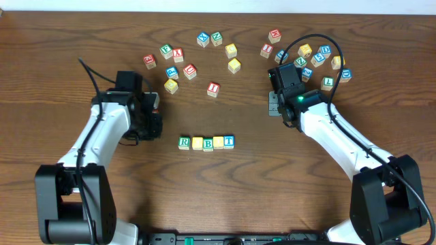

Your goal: Spell out ROBOT

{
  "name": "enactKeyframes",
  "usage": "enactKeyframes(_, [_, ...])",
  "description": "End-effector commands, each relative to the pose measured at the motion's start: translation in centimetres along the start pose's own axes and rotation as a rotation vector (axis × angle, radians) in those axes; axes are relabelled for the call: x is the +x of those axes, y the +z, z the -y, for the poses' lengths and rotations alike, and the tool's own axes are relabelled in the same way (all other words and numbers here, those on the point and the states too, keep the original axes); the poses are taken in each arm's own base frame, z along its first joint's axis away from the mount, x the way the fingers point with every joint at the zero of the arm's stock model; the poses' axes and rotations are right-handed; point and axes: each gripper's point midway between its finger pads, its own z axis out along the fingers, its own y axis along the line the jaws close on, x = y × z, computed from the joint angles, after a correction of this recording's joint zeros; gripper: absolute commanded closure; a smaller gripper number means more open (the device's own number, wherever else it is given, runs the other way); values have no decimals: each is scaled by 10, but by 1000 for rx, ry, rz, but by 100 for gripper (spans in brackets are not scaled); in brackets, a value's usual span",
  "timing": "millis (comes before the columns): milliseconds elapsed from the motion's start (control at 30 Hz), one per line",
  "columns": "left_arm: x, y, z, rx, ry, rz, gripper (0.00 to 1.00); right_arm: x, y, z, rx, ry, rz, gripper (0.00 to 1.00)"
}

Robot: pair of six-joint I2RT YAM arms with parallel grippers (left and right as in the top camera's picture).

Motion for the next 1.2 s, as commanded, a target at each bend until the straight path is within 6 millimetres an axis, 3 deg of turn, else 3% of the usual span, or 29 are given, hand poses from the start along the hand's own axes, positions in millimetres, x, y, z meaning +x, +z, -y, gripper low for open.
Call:
enactKeyframes(0, [6, 6, 11, 0, 41, -21, 92, -13, -10, 2, -11, 7, 35, 98])
enactKeyframes(300, [5, 11, 46, 12, 139, -9, 92, -13, -10, 1, -12, 8, 38, 96])
enactKeyframes(567, [3, 12, 37, -42, 113, 1, 92, -12, -10, 2, -10, 5, 31, 96])
enactKeyframes(900, [27, 32, 26, -73, 103, -45, 92, -12, -10, 2, -10, 5, 31, 97])
enactKeyframes(1167, [23, 34, 32, -37, 104, -26, 92, -12, -10, 2, -10, 5, 31, 97])
